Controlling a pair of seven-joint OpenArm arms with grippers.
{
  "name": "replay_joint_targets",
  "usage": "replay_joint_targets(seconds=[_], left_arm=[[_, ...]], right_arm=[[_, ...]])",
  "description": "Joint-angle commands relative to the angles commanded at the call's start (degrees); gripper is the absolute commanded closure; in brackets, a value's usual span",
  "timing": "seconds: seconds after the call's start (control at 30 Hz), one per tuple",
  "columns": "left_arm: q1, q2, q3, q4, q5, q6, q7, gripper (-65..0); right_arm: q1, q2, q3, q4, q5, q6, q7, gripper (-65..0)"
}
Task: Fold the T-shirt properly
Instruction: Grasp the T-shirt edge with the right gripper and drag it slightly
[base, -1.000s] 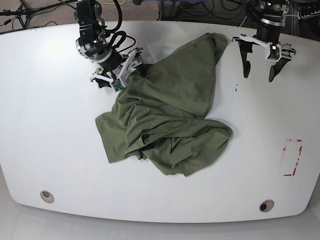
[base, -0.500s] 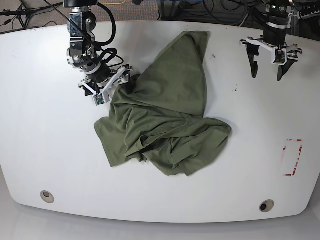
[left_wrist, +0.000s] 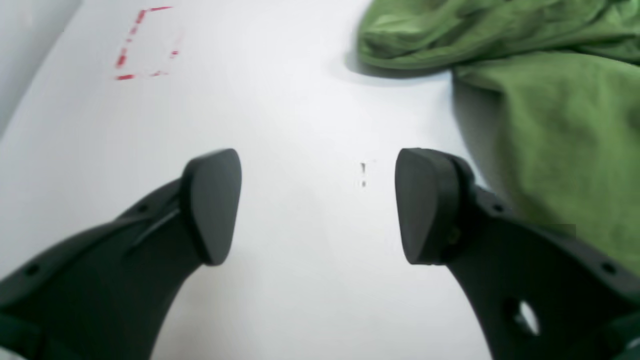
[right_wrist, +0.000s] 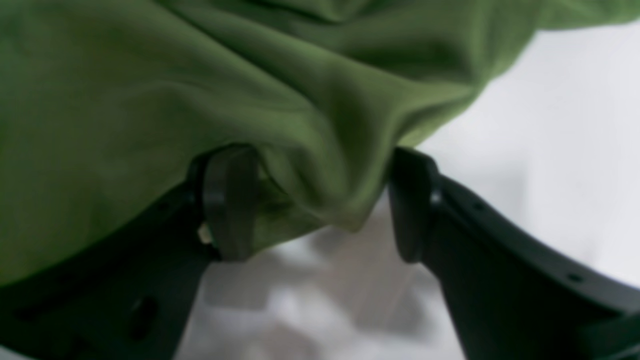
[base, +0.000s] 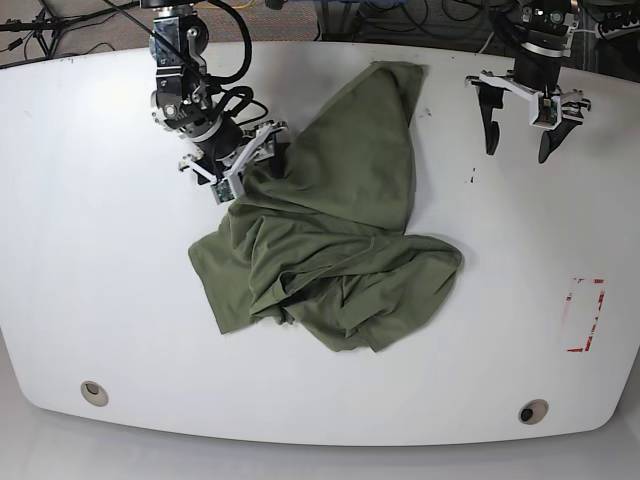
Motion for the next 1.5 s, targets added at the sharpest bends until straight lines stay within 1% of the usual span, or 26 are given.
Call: replay_joint_targets(seconds=[0.17, 0.23, 0.3, 0.37, 0.43, 0.63, 0.7, 0.77, 0.83, 0.9, 0.97, 1.03, 1.23, 1.37, 1.43, 1.5], left_arm=[[0.0, 0.1, 0.2, 0.2, -0.1, 0.1, -0.4, -45.2], [0.2, 0.1, 0.3, 0.3, 0.1, 0.0, -0.8, -44.7], [0.3, 0.1, 0.4, 0.2, -0.1, 0.1, -1.5, -44.4], [0.6, 0.1, 0.4, 0.2, 0.0, 0.1, -2.3, -44.1], [1.0, 0.1, -0.2, 0.7, 0.2, -0.2, -2.4, -44.5], [1.2, 0.2, -0.4, 0.8, 0.2, -0.1, -1.3, -44.1], [0.9, 0.2, -0.7, 0.8, 0.2, -0.2, -0.5, -43.8], [0.4, 0.2, -1.3, 0.6, 0.3, -0.3, 1.2, -43.1], [-0.3, 0.2, -1.9, 0.2, 0.2, -0.4, 4.1, -41.1], [-1.1, 0.3, -2.9, -0.4, 0.3, -0.3, 7.5, -38.7], [-3.5, 0.4, -2.8, -2.4, -0.2, -0.6, 12.0, -35.9], [-4.1, 0.5, -2.7, -3.0, -0.2, -0.6, 12.5, -35.7], [-5.9, 0.5, -2.2, -4.4, -0.3, -0.7, 13.1, -38.2], [-6.6, 0.5, -0.8, -4.4, -0.8, -0.8, 13.8, -40.1], [-8.9, 0.5, 0.1, -3.0, -1.3, -0.4, 16.2, -44.4], [-9.5, 0.6, 0.1, -2.7, -1.4, -0.4, 17.1, -44.7]], right_arm=[[-0.1, 0.2, -0.1, -0.4, -0.2, 0.21, 0.3, -15.8], [-0.1, 0.4, 0.0, -0.8, 0.0, 0.33, 0.6, -8.5], [-0.6, 0.7, 0.0, -1.2, -0.1, 0.74, 1.1, -4.5], [-1.0, 1.1, 0.1, -1.5, -0.2, 1.16, 1.8, -2.8], [-3.1, 2.4, 0.2, -1.2, -0.1, 1.11, 2.7, -2.2], [-4.6, 3.0, 0.2, 0.4, 0.0, 1.03, 2.5, -2.0], [-4.9, 3.0, 0.3, 1.1, 0.2, 0.57, 2.5, -1.5], [-5.1, 2.9, 0.5, 2.2, 0.3, -0.16, 2.2, -1.2], [-5.0, 2.8, 0.8, 3.5, 0.6, -0.89, 1.7, -0.9], [-4.8, 2.6, 1.6, 4.7, 0.8, -1.81, 1.2, -0.7], [-4.2, 2.2, 3.8, 6.8, 0.0, -2.16, 0.7, -0.8], [-4.2, 2.1, 4.4, 7.1, 0.0, -2.30, 0.5, -0.8], [-4.2, 1.7, 6.5, 7.7, 0.1, -2.53, 0.3, -1.1], [-4.3, 2.0, 4.2, 8.6, -0.5, -1.68, 0.8, -1.6], [-4.3, 2.0, 1.6, 11.9, -0.7, -1.53, 1.1, -2.0], [-4.2, 1.9, 1.4, 12.2, -0.6, -1.59, 1.1, -2.0]])
